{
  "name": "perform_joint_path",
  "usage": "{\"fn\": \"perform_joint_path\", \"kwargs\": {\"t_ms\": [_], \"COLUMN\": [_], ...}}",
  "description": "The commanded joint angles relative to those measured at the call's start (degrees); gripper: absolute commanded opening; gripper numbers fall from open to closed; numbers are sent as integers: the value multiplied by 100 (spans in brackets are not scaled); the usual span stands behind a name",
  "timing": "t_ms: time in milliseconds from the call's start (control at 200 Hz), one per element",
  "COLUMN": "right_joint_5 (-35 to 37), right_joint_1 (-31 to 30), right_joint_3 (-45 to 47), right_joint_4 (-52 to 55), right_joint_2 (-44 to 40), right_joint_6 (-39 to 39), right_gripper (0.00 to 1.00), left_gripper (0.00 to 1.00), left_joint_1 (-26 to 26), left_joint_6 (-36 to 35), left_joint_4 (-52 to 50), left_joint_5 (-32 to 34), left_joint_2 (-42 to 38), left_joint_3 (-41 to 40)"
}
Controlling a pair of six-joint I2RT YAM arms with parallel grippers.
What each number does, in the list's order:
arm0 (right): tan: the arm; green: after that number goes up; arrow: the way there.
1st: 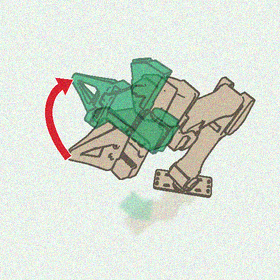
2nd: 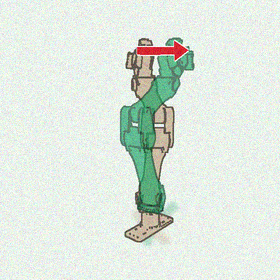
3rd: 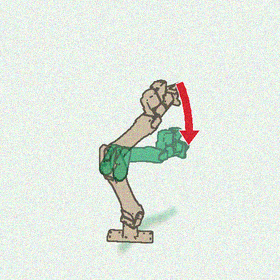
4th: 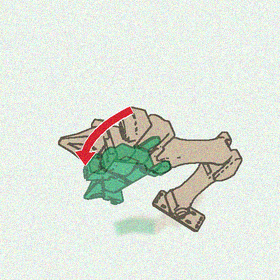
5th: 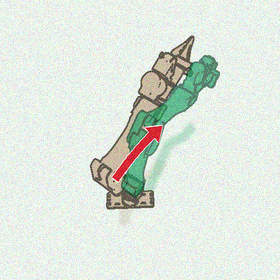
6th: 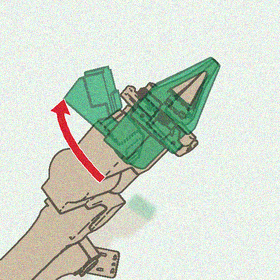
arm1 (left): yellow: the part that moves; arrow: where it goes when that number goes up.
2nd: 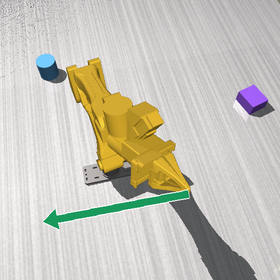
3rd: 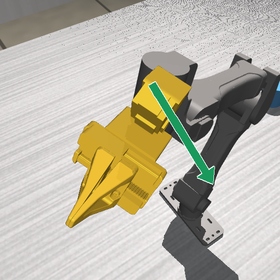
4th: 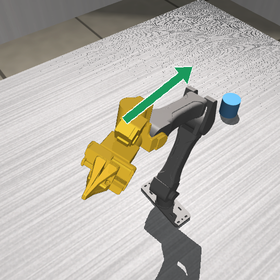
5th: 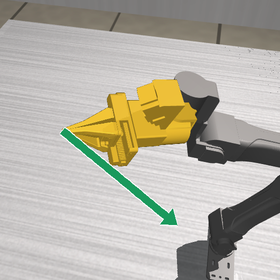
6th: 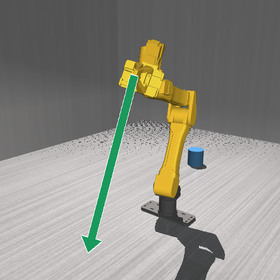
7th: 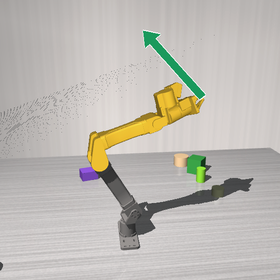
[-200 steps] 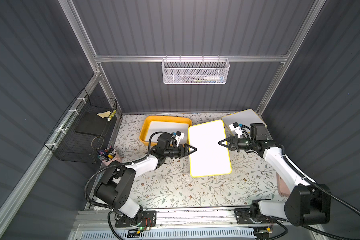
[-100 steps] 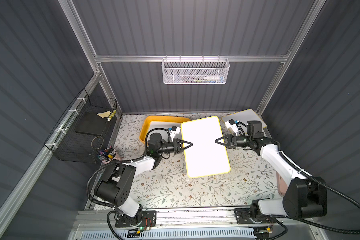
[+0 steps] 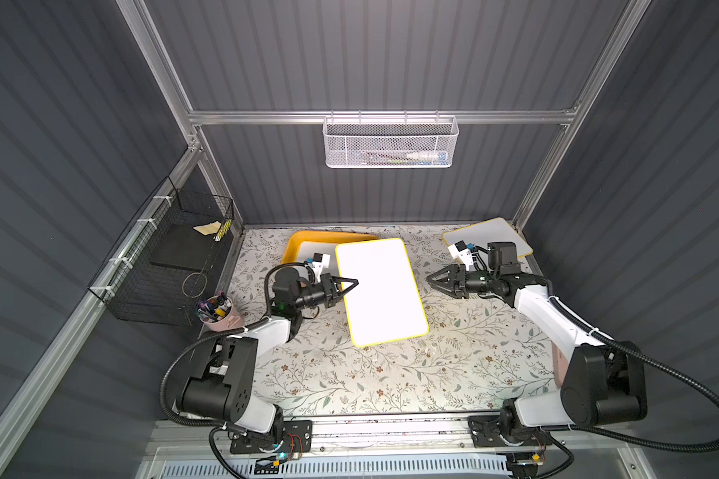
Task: Put the whiteboard into the storage box
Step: Pick up the whiteboard at the center of the board, then place the whiteboard in the storage box.
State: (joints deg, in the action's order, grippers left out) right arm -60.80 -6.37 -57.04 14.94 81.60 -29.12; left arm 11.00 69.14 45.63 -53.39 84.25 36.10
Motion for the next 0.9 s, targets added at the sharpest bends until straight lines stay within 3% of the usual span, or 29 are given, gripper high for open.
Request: {"fn": "perform_joint_path", "kwargs": {"t_ms": [0, 155, 385, 605, 756, 896], "right_joint_5": [433, 826, 918, 986, 991, 1036], "right_joint_1": [-13, -18, -16, -22, -22, -22], "right_joint_3": [-27, 109, 210, 368, 313, 361], "right_joint_4": [261, 293, 425, 439, 609, 605], "right_joint_2": [-19, -128, -164, -250, -206, -244], "right_joint_6": [194, 266, 415, 485, 611, 643], "right_gripper": [57, 58, 59, 59, 60, 60], "left_gripper": [0, 0, 0, 0, 0, 0], "left_joint_1": [-432, -863, -907, -907, -907, -899], "left_joint_6": [-423, -1011, -1333, -568, -56, 256], "left_joint_4": [-994, -2500, -3957, -3414, -3463, -3757], "left_joint_5": [422, 1258, 2744, 3714, 4441, 4717], "left_joint_2": [-603, -1076, -1264, -1352, -1352, -1210], "left_joint_3": [87, 480, 1240, 1039, 974, 1233]}}
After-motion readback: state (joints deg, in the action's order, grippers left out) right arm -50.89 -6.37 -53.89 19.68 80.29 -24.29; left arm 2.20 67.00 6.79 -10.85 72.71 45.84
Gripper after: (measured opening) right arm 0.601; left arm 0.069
